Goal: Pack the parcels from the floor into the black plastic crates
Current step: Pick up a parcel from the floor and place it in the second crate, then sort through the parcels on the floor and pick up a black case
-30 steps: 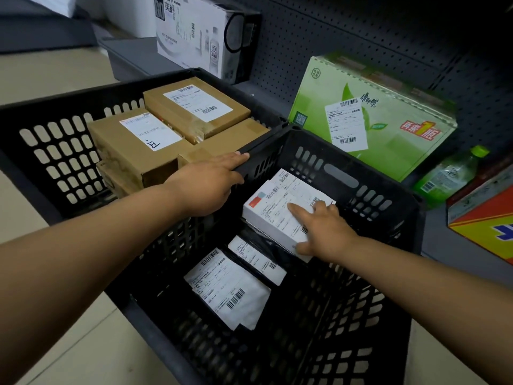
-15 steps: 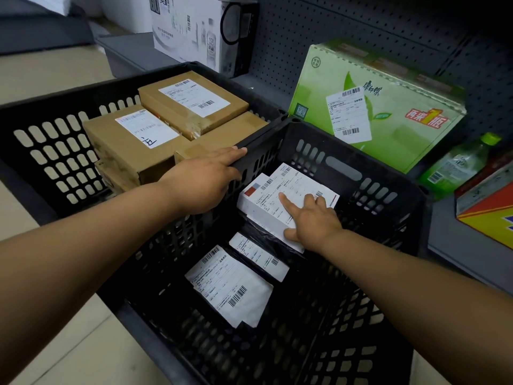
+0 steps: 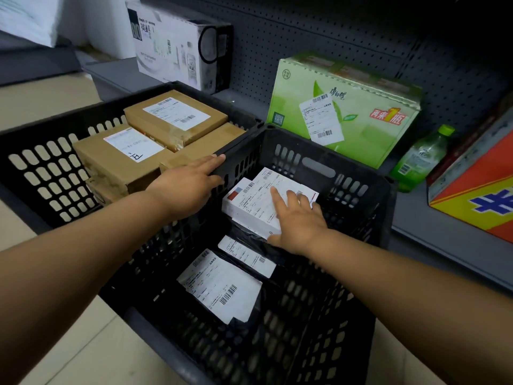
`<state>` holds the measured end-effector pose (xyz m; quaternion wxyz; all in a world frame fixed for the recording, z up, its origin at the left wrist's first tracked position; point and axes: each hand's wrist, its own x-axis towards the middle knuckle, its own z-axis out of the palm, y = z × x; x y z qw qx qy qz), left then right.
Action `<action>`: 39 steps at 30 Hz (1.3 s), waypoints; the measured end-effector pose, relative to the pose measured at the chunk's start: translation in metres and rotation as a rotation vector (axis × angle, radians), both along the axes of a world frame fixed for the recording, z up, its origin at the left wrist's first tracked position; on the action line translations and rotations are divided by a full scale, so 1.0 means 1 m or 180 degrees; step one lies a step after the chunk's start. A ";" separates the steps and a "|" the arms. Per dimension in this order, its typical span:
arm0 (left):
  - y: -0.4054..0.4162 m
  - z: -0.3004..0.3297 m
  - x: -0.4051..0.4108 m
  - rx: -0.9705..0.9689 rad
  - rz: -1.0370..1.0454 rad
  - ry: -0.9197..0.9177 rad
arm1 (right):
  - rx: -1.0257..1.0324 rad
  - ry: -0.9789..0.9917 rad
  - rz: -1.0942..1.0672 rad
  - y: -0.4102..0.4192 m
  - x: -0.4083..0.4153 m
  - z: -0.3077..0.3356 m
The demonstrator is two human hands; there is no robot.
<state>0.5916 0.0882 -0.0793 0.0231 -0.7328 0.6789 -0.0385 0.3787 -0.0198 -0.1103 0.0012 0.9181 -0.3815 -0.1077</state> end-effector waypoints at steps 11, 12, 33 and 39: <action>-0.030 0.031 -0.117 -0.0812 -0.0725 -0.0431 | -0.0821 -0.0870 0.0224 0.019 -0.141 0.071; -0.041 0.037 -0.141 -0.0932 -0.0871 -0.0326 | -0.0877 -0.0905 0.0155 0.018 -0.160 0.075; -0.118 0.041 -0.681 -0.0786 -0.3273 0.0142 | -0.1177 0.0092 -0.3485 0.078 -0.826 0.075; -0.111 0.002 -0.792 -0.0337 -0.3587 0.0273 | -0.0567 -0.0022 -0.4433 0.114 -0.942 0.011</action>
